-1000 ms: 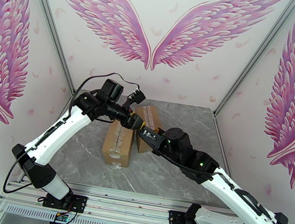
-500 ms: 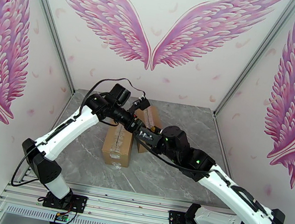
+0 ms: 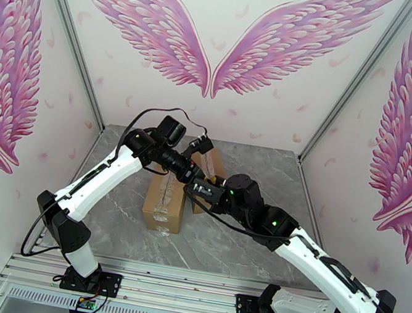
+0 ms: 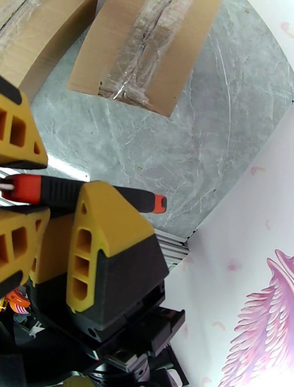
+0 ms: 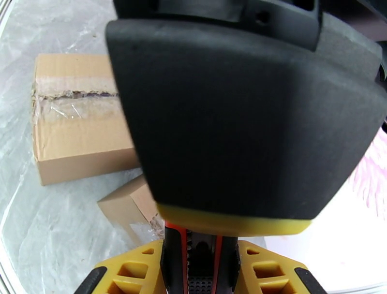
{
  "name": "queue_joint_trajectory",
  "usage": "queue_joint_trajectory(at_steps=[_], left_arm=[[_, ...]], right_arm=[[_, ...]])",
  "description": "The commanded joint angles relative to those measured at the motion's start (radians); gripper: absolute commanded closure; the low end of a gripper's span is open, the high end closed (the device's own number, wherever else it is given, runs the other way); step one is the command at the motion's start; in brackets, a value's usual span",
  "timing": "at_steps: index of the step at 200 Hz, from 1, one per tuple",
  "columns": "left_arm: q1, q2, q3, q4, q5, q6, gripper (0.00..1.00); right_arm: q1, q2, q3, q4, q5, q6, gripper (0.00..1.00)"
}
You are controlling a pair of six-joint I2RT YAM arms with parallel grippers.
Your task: Unpack the express box
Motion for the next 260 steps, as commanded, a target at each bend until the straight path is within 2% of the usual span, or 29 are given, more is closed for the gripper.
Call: queue_joint_trajectory(at_steps=[1,36,66,74,87,97,136,154,175,197,214,229,244,260], left_arm=[[-0.005,0.024,0.049,-0.050,0.023,0.026,0.80],[-0.007,0.034,0.063,-0.051,0.015,0.040,0.91],[-0.005,0.037,0.083,-0.019,0.037,0.035,1.00],[-0.005,0.038,0.090,-0.015,0.039,0.037,1.00],[-0.004,0.043,0.100,-0.014,0.038,0.040,1.00],[0.000,0.044,0.106,-0.012,0.039,0.042,1.00],[0.033,0.040,0.107,0.088,0.043,0.006,1.00],[0.058,0.043,0.103,0.195,0.069,-0.045,1.00],[0.076,0.052,0.106,0.304,0.088,-0.109,1.00],[0.088,0.065,0.124,0.397,0.104,-0.171,1.00],[0.090,0.077,0.111,0.535,0.130,-0.253,1.00],[0.089,0.108,0.134,0.623,0.160,-0.324,1.00],[0.086,0.138,0.165,0.684,0.186,-0.381,1.00],[0.075,0.142,0.160,0.751,0.204,-0.426,1.00]], right_arm=[[-0.011,-0.001,0.044,0.040,-0.017,-0.026,0.73],[-0.018,0.002,0.045,0.045,-0.024,-0.022,0.71],[-0.023,-0.001,0.032,0.064,-0.015,-0.005,0.65],[-0.028,-0.002,0.031,0.068,-0.012,0.003,0.59],[-0.043,-0.005,0.029,0.069,-0.008,0.022,0.39],[-0.060,-0.012,0.026,0.065,-0.010,0.051,0.30],[-0.176,-0.160,-0.093,0.160,-0.124,0.257,0.06],[-0.236,-0.235,-0.151,0.205,-0.179,0.384,0.01],[-0.312,-0.304,-0.207,0.242,-0.273,0.571,0.00],[-0.379,-0.368,-0.303,0.367,-0.360,0.857,0.00],[-0.397,-0.377,-0.387,0.560,-0.413,1.172,0.04],[-0.396,-0.356,-0.494,0.816,-0.434,1.387,0.07],[-0.398,-0.334,-0.581,1.054,-0.390,1.486,0.07],[-0.401,-0.300,-0.585,1.166,-0.370,1.504,0.07]])
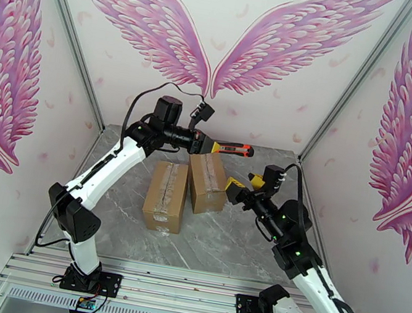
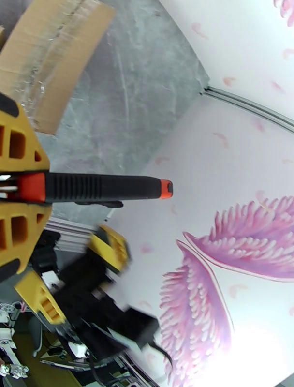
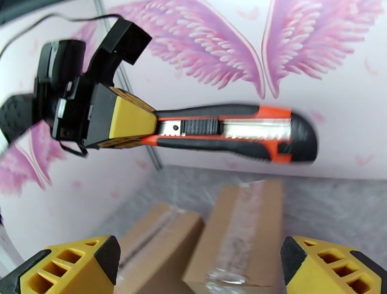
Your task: Unpack the express box
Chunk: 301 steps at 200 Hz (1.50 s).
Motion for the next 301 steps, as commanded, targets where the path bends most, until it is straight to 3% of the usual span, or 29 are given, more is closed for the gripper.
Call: queue_joint_trajectory(at_steps=[1,29,80,118,160,263,301], left_arm=[[-0.012,0.017,0.042,0.193,0.071,-0.124,1.00],[-0.027,-0.003,0.003,0.248,0.099,-0.153,1.00],[-0.041,-0.072,-0.111,0.334,0.118,-0.200,1.00],[-0.060,-0.098,-0.147,0.339,0.136,-0.197,1.00],[-0.062,-0.126,-0.185,0.333,0.145,-0.183,1.00],[-0.061,-0.141,-0.226,0.309,0.164,-0.167,1.00],[-0.056,-0.160,-0.265,0.286,0.147,-0.144,1.00]], right_arm=[[-0.010,0.039,-0.024,0.372,-0.007,0.247,0.07],[-0.035,0.101,0.031,0.429,-0.028,0.279,0.07],[-0.126,0.258,0.025,0.825,-0.097,0.493,0.13],[-0.135,0.338,0.092,0.852,-0.123,0.528,0.19],[-0.142,0.388,0.091,0.979,-0.104,0.589,0.34],[-0.146,0.383,0.082,0.967,-0.066,0.594,0.73],[-0.146,0.362,0.097,0.874,-0.052,0.575,0.87]])
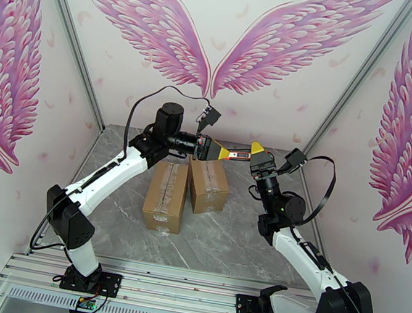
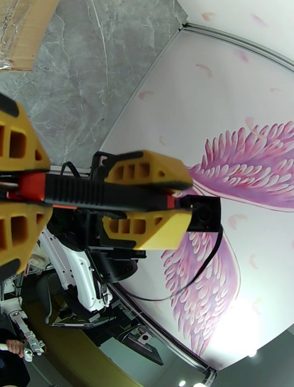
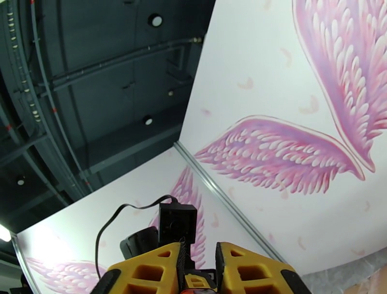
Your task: Unpack the express box
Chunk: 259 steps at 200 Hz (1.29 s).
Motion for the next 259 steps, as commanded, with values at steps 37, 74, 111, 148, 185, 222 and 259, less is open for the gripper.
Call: queue_joint_trajectory(at_steps=[37,74,111,148,185,222,259], left_arm=[[0.015,-0.109,-0.075,-0.073,-0.081,0.076,0.39],[0.138,-0.281,-0.226,-0.130,-0.265,0.107,0.01],[0.312,-0.439,-0.362,-0.359,-0.454,0.149,0.01],[0.416,-0.515,-0.565,-0.460,-0.504,0.114,0.02],[0.471,-0.574,-0.695,-0.473,-0.493,0.100,0.03],[0.486,-0.603,-0.763,-0.492,-0.483,0.098,0.04],[0.485,-0.616,-0.834,-0.477,-0.437,0.076,0.08]], right_arm=[[-0.008,-0.034,0.041,-0.135,0.033,-0.070,0.91],[-0.007,-0.122,0.076,-0.399,0.035,-0.208,0.93],[0.078,-0.181,0.256,-0.965,0.050,-0.527,0.95],[0.336,-0.082,0.415,-1.387,0.306,-0.778,0.95],[0.502,0.048,0.457,-1.495,0.545,-0.815,0.96],[0.599,0.168,0.504,-1.570,0.654,-0.829,0.96],[0.618,0.261,0.481,-1.479,0.683,-0.771,0.97]])
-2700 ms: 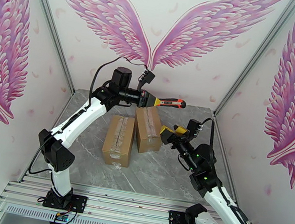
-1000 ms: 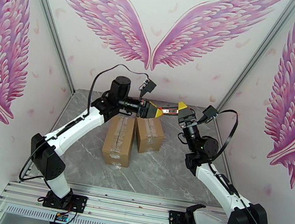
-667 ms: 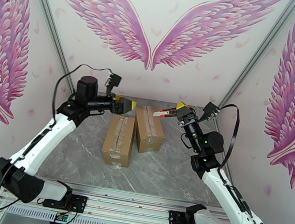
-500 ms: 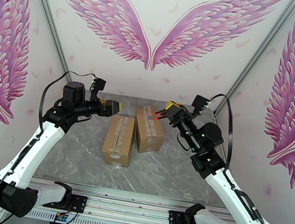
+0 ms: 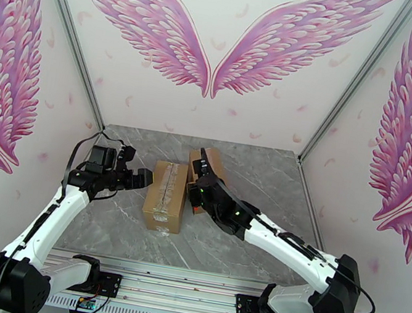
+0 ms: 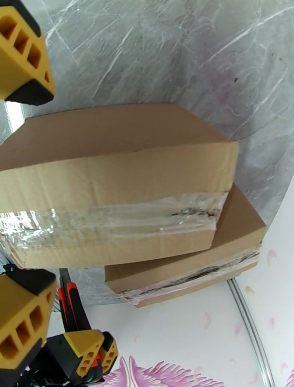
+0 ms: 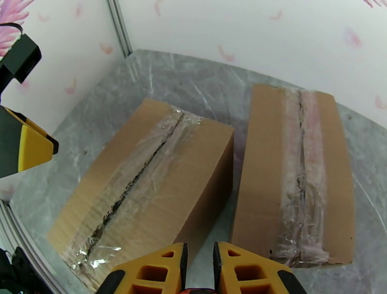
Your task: Unpack the express box
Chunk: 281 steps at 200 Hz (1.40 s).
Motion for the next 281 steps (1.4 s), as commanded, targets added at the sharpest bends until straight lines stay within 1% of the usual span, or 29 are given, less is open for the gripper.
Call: queue_joint_trajectory(at_steps=[1,25,55,79,110,139,152,175,183,194,207,224,238,256,267,281], left_arm=[[0.003,-0.021,-0.050,-0.006,0.040,-0.022,0.08],[-0.004,-0.034,-0.105,0.028,0.081,-0.055,0.10],[-0.040,-0.059,-0.155,0.069,0.093,-0.089,0.10],[-0.088,-0.079,-0.188,0.127,0.092,-0.133,0.11],[-0.180,-0.064,-0.224,0.235,0.068,-0.204,0.11],[-0.271,-0.031,-0.223,0.320,0.039,-0.262,0.12],[-0.310,-0.015,-0.220,0.355,0.035,-0.284,0.12],[-0.356,-0.001,-0.195,0.359,0.014,-0.292,0.11],[-0.364,-0.007,-0.177,0.337,-0.005,-0.281,0.11],[-0.363,-0.028,-0.139,0.276,-0.044,-0.239,0.11],[-0.352,-0.065,-0.075,0.182,-0.120,-0.171,0.09],[-0.298,-0.106,0.006,0.088,-0.171,-0.082,0.08],[-0.220,-0.108,0.067,0.050,-0.165,-0.032,0.08],[-0.117,-0.063,0.137,0.034,-0.122,0.011,0.09],[-0.081,-0.018,0.170,0.033,-0.103,0.043,0.10],[-0.053,0.049,0.213,0.035,-0.085,0.069,0.11]], right_arm=[[0.006,0.048,0.030,0.041,0.089,0.025,0.97],[0.005,0.124,0.078,0.070,0.122,0.005,0.96],[0.005,0.227,0.160,0.082,0.111,-0.026,0.96],[0.001,0.282,0.209,0.088,0.130,-0.049,0.96],[-0.031,0.323,0.250,0.063,0.138,-0.079,0.96],[-0.064,0.329,0.268,0.043,0.113,-0.123,0.96],[-0.082,0.329,0.272,0.041,0.081,-0.143,0.96],[-0.117,0.340,0.277,0.047,-0.013,-0.173,0.96],[-0.122,0.349,0.286,0.040,-0.018,-0.187,0.96],[-0.126,0.361,0.305,0.012,0.016,-0.205,0.96],[-0.139,0.365,0.324,-0.019,0.055,-0.213,0.97],[-0.157,0.348,0.322,-0.016,0.065,-0.227,0.97],[-0.156,0.333,0.323,0.003,0.051,-0.262,0.97],[-0.152,0.311,0.348,0.003,-0.013,-0.279,0.97],[-0.136,0.301,0.369,-0.007,-0.023,-0.293,0.97],[-0.110,0.285,0.398,-0.025,-0.001,-0.314,0.97]])
